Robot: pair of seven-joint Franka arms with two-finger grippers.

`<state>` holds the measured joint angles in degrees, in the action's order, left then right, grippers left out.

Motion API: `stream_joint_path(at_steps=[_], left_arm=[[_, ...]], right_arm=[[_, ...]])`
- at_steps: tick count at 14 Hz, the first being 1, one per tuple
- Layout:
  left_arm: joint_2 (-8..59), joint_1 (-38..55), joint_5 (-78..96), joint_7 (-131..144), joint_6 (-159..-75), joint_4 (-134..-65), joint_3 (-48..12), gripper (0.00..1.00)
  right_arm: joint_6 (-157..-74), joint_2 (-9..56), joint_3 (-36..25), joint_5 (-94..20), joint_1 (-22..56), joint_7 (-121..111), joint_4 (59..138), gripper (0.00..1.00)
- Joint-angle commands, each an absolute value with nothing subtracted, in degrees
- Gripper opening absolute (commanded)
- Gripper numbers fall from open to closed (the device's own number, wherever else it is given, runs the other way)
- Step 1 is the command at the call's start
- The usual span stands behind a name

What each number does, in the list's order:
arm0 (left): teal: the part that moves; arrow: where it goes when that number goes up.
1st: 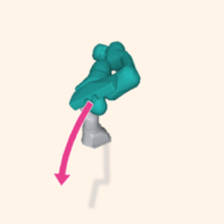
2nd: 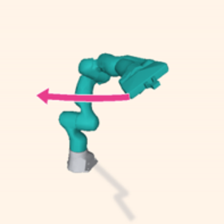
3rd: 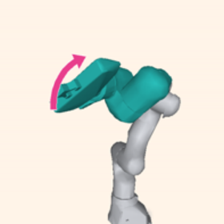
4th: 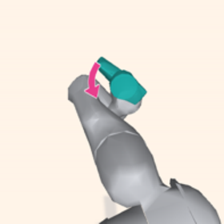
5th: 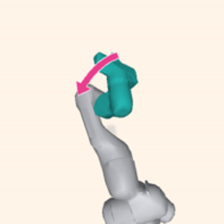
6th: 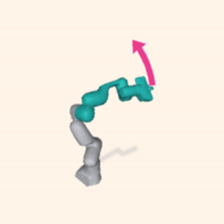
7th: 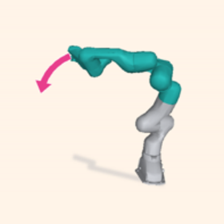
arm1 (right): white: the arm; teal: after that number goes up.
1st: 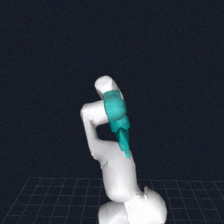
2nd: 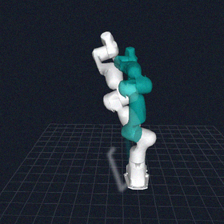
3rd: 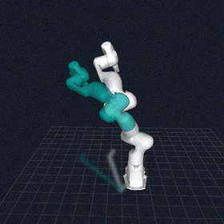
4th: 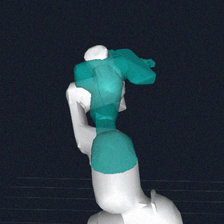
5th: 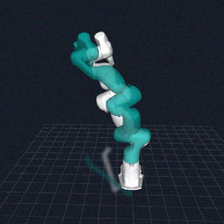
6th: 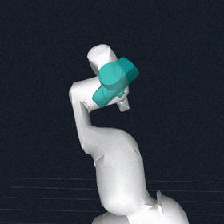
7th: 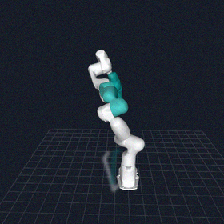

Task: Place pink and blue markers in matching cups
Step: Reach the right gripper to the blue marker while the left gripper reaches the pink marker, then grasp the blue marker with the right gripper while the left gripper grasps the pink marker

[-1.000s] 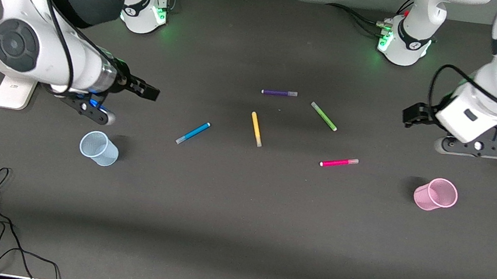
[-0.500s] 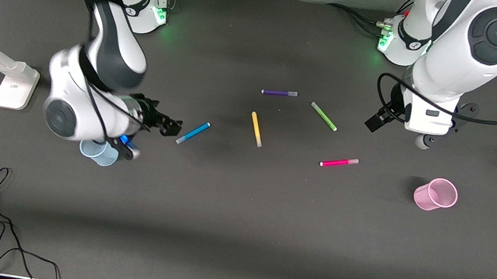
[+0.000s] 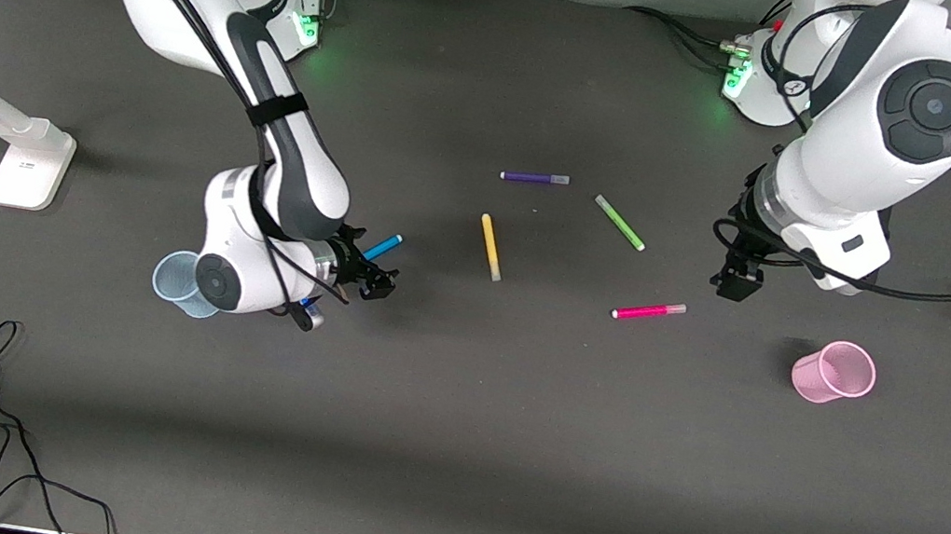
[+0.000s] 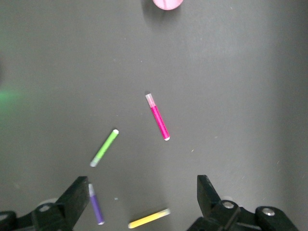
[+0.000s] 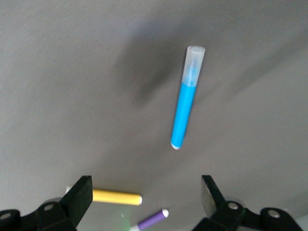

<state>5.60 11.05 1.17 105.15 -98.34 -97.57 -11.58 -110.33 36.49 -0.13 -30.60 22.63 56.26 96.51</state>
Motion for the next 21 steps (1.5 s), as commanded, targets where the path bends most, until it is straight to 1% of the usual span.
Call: stream_joint_path(at_steps=[1, 2, 3, 5, 7, 9, 10, 11, 13, 15, 17, 19, 20, 21], left_arm=[[0.3, 11.3, 0.5, 110.4, -106.4, -108.4, -11.3, 1.0], [-2.3, 11.3, 0.5, 111.5, -111.4, -114.2, -11.3, 1.0], [-3.3, 11.5, 0.4, 112.8, -115.4, -118.3, -11.3, 1.0], [-2.6, 11.9, 0.4, 114.5, -121.3, -123.2, -11.3, 1.0], [-2.2, 11.8, 0.1, 114.6, -129.2, -128.7, -11.3, 1.0], [1.3, 11.8, 0.1, 114.7, -133.8, -130.3, -11.3, 1.0], [3.6, 11.8, -0.1, 115.3, -135.3, -130.3, -11.3, 1.0], [6.1, 11.8, -0.8, 117.1, -138.5, -130.3, -11.3, 1.0], [11.4, 11.9, -5.2, 121.5, -142.8, -130.3, -11.3, 1.0], [14.6, 12.0, -7.8, 124.6, -145.5, -130.3, -11.3, 1.0], [17.4, 12.0, -8.1, 124.7, -148.2, -130.1, -11.3, 1.0], [18.9, 12.0, -8.2, 124.8, -149.3, -129.9, -11.3, 1.0], [19.8, 12.0, -8.3, 124.8, -149.8, -129.6, -11.3, 1.0], [20.6, 12.0, -8.3, 124.7, -150.6, -129.4, -11.3, 1.0]], right_arm=[[-112.1, 36.0, -0.4, -32.7, 22.8, 60.3, 98.0, 1.0], [-113.9, 36.4, -0.4, -32.8, 24.0, 61.1, 98.9, 1.0], [-116.4, 36.5, -0.4, -33.0, 24.5, 62.3, 100.8, 1.0], [-117.6, 36.6, -0.4, -33.0, 24.7, 63.3, 102.6, 0.99], [-119.0, 37.3, -0.5, -33.0, 25.5, 63.4, 104.1, 0.99], [-119.3, 36.9, -0.5, -33.0, 25.6, 63.4, 105.9, 0.97], [-119.4, 36.7, -0.5, -33.0, 25.6, 63.5, 106.3, 0.91], [-120.1, 37.1, -0.5, -33.0, 25.6, 64.6, 106.1, 0.89], [-121.5, 37.3, -0.5, -33.0, 25.6, 66.0, 106.3, 0.74], [-121.5, 37.3, -0.4, -33.0, 25.6, 66.5, 106.2, 0.5], [-121.6, 37.4, -0.5, -33.0, 25.6, 66.9, 106.2, 0.27], [-121.2, 37.4, -0.5, -33.0, 25.6, 67.0, 106.2, 0.19], [-121.1, 37.3, -0.5, -33.0, 25.5, 67.0, 106.2, 0.07], [-120.8, 36.9, -0.5, -33.0, 25.3, 67.1, 106.2, 0.0]])
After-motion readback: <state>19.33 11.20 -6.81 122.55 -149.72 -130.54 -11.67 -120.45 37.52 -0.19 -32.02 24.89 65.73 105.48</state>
